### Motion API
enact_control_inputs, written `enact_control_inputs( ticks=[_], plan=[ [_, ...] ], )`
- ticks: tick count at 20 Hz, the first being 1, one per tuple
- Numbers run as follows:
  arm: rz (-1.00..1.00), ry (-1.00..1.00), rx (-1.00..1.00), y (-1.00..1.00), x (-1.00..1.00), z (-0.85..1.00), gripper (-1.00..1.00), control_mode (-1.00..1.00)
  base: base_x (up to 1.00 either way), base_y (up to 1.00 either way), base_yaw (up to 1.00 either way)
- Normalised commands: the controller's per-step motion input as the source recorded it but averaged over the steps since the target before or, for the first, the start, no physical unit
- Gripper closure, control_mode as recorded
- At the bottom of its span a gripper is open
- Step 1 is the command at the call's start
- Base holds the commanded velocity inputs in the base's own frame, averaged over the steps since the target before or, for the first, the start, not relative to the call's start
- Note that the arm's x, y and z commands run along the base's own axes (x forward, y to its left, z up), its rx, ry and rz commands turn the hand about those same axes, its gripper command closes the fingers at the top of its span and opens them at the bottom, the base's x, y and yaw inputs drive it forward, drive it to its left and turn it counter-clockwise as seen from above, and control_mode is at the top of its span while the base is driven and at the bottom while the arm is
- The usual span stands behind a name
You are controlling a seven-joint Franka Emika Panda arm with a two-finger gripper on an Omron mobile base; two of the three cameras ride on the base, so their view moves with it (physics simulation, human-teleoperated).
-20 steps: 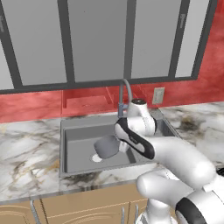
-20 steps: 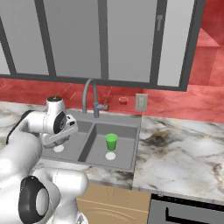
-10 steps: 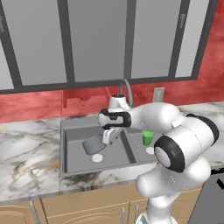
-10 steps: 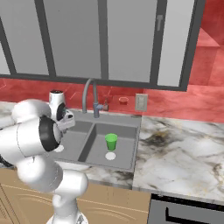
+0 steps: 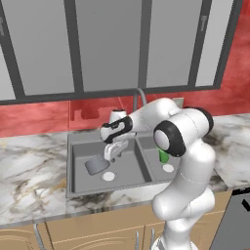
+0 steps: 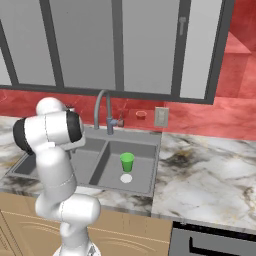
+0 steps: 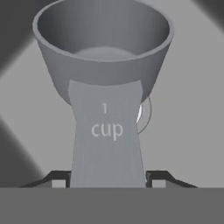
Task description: Move any existing items from the left basin to the right basin for drying. Then move the measuring cup from the counter to the left basin of the sink for washing.
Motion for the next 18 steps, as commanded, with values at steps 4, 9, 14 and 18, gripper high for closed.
enact_control_inputs(
  ticks=[4,9,14,18],
  plan=[
    [0.00,0.00,-0.01,0.05,0.00,-0.71,1.00,-1.00,0.00,0.00,0.00],
    [0.00,0.00,-0.03,0.08,0.01,-0.63,1.00,-1.00,0.00,0.00,0.00],
    [0.04,-0.04,-0.06,0.09,-0.22,-0.64,1.00,-1.00,0.00,0.00,0.00],
    [0.03,-0.06,-0.10,0.13,-0.38,-0.69,1.00,-1.00,0.00,0.00,0.00]
  ],
)
